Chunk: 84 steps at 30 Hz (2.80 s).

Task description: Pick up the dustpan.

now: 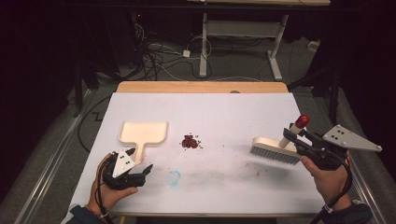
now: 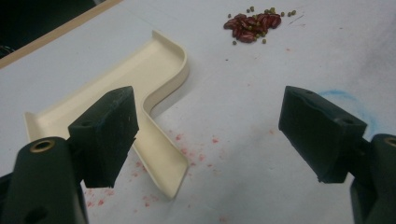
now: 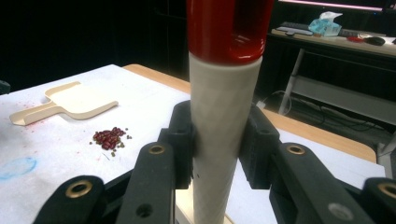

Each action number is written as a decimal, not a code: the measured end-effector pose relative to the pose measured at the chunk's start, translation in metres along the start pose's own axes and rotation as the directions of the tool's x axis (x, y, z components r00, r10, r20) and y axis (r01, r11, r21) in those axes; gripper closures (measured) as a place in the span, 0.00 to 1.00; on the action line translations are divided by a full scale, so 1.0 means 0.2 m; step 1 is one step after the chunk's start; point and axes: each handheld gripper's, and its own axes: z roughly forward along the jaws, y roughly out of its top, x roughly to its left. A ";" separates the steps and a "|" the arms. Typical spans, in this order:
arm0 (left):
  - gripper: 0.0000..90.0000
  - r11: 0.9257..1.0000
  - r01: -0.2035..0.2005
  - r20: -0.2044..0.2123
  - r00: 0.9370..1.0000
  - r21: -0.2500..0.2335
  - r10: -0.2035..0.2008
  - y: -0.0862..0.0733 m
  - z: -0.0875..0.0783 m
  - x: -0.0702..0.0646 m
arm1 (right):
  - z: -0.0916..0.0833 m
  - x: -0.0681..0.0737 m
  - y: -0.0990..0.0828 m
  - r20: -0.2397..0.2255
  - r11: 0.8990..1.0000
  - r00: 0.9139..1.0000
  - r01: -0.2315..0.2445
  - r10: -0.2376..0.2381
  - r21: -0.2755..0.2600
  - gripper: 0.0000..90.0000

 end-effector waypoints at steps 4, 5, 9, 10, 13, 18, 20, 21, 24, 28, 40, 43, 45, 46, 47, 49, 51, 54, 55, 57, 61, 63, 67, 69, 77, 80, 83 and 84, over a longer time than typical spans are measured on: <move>0.21 1.000 0.012 -0.003 1.000 0.008 -0.012 -0.01 0.00 0.01 | -0.01 -0.01 -0.01 0.012 1.000 1.000 -0.006 0.006 0.001 0.78; 0.21 1.000 0.014 0.000 1.000 0.007 -0.014 -0.01 -0.01 0.01 | -0.02 -0.01 -0.01 0.014 1.000 1.000 -0.010 0.010 0.000 0.78; 0.21 0.999 0.025 -0.014 1.000 0.021 -0.024 -0.02 -0.01 0.02 | -0.03 -0.01 0.00 0.023 1.000 1.000 -0.016 0.016 -0.008 0.78; 0.21 0.999 0.025 -0.014 1.000 0.021 -0.024 -0.02 -0.01 0.02 | -0.03 -0.01 0.00 0.028 1.000 0.999 -0.019 0.019 -0.008 0.78; 0.21 0.993 0.109 -0.039 0.993 0.052 -0.107 -0.02 -0.02 0.06 | -0.04 -0.01 0.00 0.033 1.000 0.999 -0.018 0.018 -0.004 0.78; 0.21 0.968 0.218 -0.081 0.975 0.125 -0.209 -0.06 0.01 0.11 | -0.05 -0.02 0.00 0.048 1.000 0.998 -0.032 0.032 -0.001 0.78; 0.22 0.963 0.235 -0.077 0.971 0.136 -0.226 -0.06 0.02 0.12 | -0.05 -0.01 0.00 0.051 1.000 0.998 -0.028 0.028 -0.004 0.77; 0.21 0.955 0.261 -0.068 0.965 0.143 -0.254 -0.07 0.02 0.13 | -0.05 -0.01 0.01 0.057 1.000 0.998 -0.025 0.025 0.000 0.77; 0.21 0.925 0.336 -0.075 0.942 0.175 -0.328 -0.08 0.04 0.16 | -0.03 0.00 0.01 0.060 1.000 0.998 -0.018 0.017 0.006 0.77; 0.21 0.907 0.360 -0.091 0.933 0.219 -0.349 -0.05 0.13 0.17 | -0.01 0.00 0.00 0.061 1.000 0.998 -0.011 0.010 0.019 0.77; 0.39 0.849 0.477 -0.203 0.876 0.229 -0.438 0.01 0.37 0.26 | 0.02 0.01 0.00 0.057 1.000 0.998 -0.004 0.003 0.021 0.77; 0.43 0.860 0.454 -0.200 0.888 0.232 -0.415 0.02 0.39 0.26 | 0.03 0.01 -0.01 0.054 1.000 0.999 -0.009 0.008 0.028 0.77; 0.46 0.860 0.454 -0.199 0.888 0.232 -0.415 0.02 0.39 0.26 | 0.03 0.01 -0.01 0.051 1.000 0.999 -0.009 0.007 0.030 0.77; 0.50 0.865 0.445 -0.188 0.893 0.234 -0.409 0.02 0.39 0.26 | 0.04 0.01 -0.01 0.047 0.999 0.999 -0.009 0.007 0.034 0.77; 0.54 0.868 0.438 -0.182 0.897 0.235 -0.404 0.02 0.39 0.26 | 0.04 0.02 -0.01 0.043 0.999 0.999 -0.007 0.006 0.034 0.77; 0.63 0.869 0.437 -0.178 0.897 0.231 -0.404 0.02 0.39 0.26 | 0.04 0.02 -0.01 0.039 0.999 0.999 -0.005 0.004 0.037 0.77; 0.70 0.871 0.435 -0.176 0.899 0.228 -0.402 0.02 0.38 0.26 | 0.05 0.02 -0.01 0.036 0.999 0.999 -0.006 0.004 0.037 0.77; 0.71 0.876 0.420 -0.173 0.905 0.235 -0.388 0.02 0.38 0.26 | 0.05 0.03 -0.02 0.032 0.999 0.999 0.003 -0.004 0.042 0.77; 0.71 0.876 0.420 -0.173 0.905 0.235 -0.388 0.02 0.38 0.26 | 0.06 0.03 -0.02 0.029 0.999 1.000 0.005 -0.006 0.041 0.77; 0.71 0.882 0.402 -0.178 0.913 0.245 -0.366 0.04 0.38 0.26 | 0.06 0.03 -0.02 0.029 0.999 1.000 0.006 -0.007 0.040 0.77; 0.71 0.895 0.359 -0.182 0.930 0.265 -0.319 0.07 0.33 0.29 | 0.06 0.02 -0.03 0.032 0.999 0.999 0.002 -0.003 0.043 0.77; 0.71 0.899 0.352 -0.176 0.933 0.260 -0.314 0.08 0.31 0.29 | 0.06 0.02 -0.03 0.031 0.999 1.000 0.000 -0.002 0.041 0.77; 0.71 0.921 0.293 -0.126 0.955 0.258 -0.268 0.13 0.20 0.28 | 0.07 0.02 -0.03 0.029 0.999 1.000 -0.002 0.001 0.042 0.77; 0.71 0.925 0.266 -0.112 0.963 0.272 -0.245 0.14 0.16 0.26 | 0.08 0.02 -0.03 0.023 0.999 1.000 0.000 -0.001 0.041 0.77; 0.71 0.934 0.182 0.039 0.978 0.309 -0.204 0.13 0.02 0.15 | 0.09 0.03 -0.04 0.010 0.999 1.000 0.001 -0.001 0.045 0.77; 0.71 0.929 0.150 0.094 0.977 0.338 -0.192 0.11 0.02 0.09 | 0.09 0.03 -0.04 0.010 0.999 1.000 0.005 -0.006 0.047 0.77; 0.71 0.925 0.121 0.122 0.977 0.359 -0.175 0.10 0.03 0.05 | 0.09 0.03 -0.04 0.009 0.999 1.000 0.007 -0.007 0.049 0.77; 0.71 0.924 0.110 0.134 0.976 0.367 -0.170 0.10 0.03 0.03 | 0.10 0.03 -0.04 0.008 0.999 1.000 0.006 -0.006 0.046 0.77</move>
